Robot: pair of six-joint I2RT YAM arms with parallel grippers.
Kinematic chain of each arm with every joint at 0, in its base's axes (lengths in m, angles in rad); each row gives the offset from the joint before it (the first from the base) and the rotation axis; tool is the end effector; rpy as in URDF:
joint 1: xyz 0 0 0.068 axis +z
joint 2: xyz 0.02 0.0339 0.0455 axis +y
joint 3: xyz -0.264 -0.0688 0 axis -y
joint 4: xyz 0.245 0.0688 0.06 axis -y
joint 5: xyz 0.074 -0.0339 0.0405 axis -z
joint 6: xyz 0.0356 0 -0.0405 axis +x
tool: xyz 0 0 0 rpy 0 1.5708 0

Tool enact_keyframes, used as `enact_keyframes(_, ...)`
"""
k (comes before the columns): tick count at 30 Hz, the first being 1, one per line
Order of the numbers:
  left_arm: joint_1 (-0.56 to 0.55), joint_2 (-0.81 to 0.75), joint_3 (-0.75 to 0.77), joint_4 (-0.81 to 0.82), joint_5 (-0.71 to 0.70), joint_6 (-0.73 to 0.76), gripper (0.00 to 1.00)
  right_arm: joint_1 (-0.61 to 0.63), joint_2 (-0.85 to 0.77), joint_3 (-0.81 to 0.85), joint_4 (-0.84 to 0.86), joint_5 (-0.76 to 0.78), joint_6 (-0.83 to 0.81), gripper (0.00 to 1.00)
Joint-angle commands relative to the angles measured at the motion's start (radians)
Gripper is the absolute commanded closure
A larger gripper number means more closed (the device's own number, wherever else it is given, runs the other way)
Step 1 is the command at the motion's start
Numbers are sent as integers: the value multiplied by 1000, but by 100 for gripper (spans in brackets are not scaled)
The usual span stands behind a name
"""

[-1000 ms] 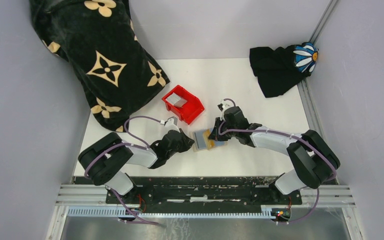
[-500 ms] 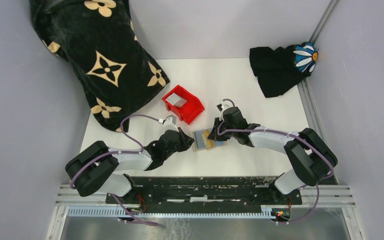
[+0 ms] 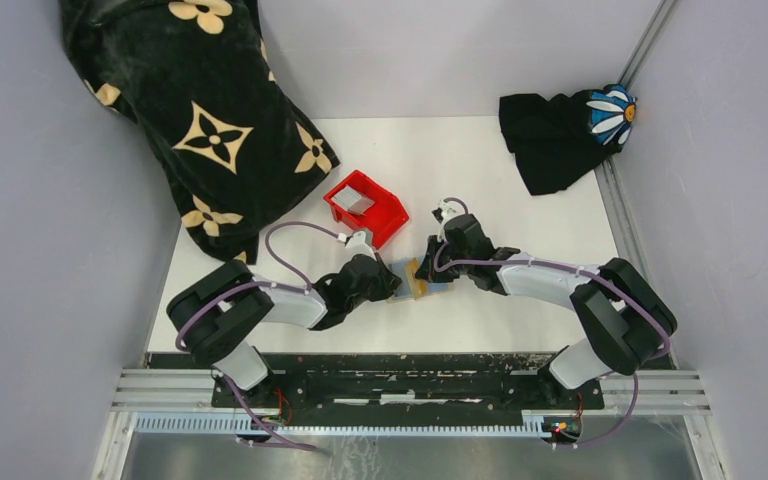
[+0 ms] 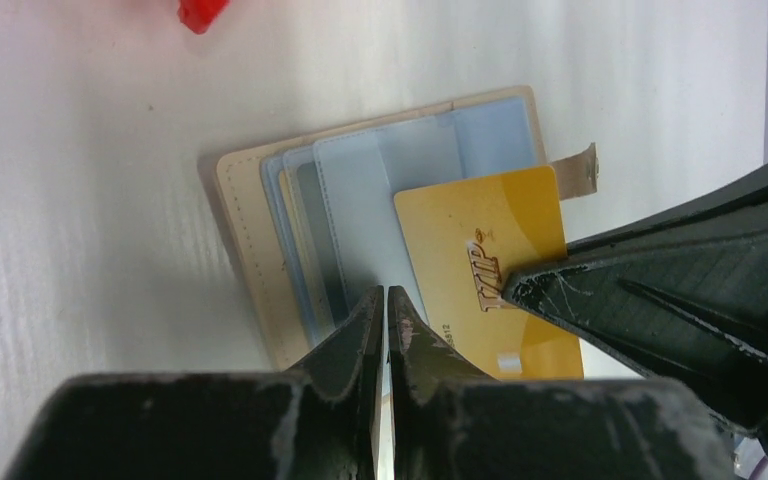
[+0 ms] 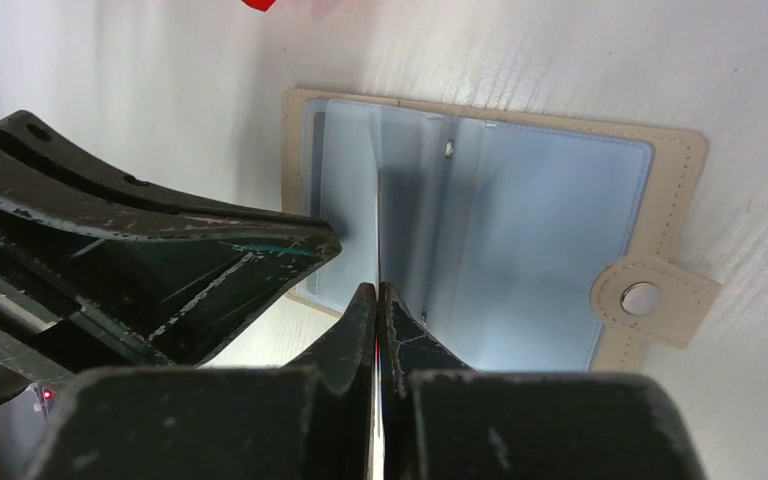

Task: Put the credit cards into the card holder
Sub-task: Turn over the card slot in the card holder, then insert the credit card into the card holder.

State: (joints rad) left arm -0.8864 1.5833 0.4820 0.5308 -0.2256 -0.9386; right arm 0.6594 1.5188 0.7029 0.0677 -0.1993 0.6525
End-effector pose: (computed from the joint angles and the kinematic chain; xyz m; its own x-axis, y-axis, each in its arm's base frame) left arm 0.1826 -0.2112 0.1274 -0.7150 -0.3675 -0.5948 0.1005 0.7879 -0.6076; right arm 0.2309 0.1879 0.1657 -0.8615 0.0852 -0.5006 -0.2418 0.7980 0.5520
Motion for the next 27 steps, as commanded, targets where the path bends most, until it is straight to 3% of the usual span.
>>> enact_keyframes(1, -6, 44, 43, 25, -12, 43, 88, 4, -40, 37, 2, 27, -21, 99)
enact_keyframes(27, -5, 104, 46, -20, -35, 37, 90, -37, -83, 69, -47, 61, -75, 99)
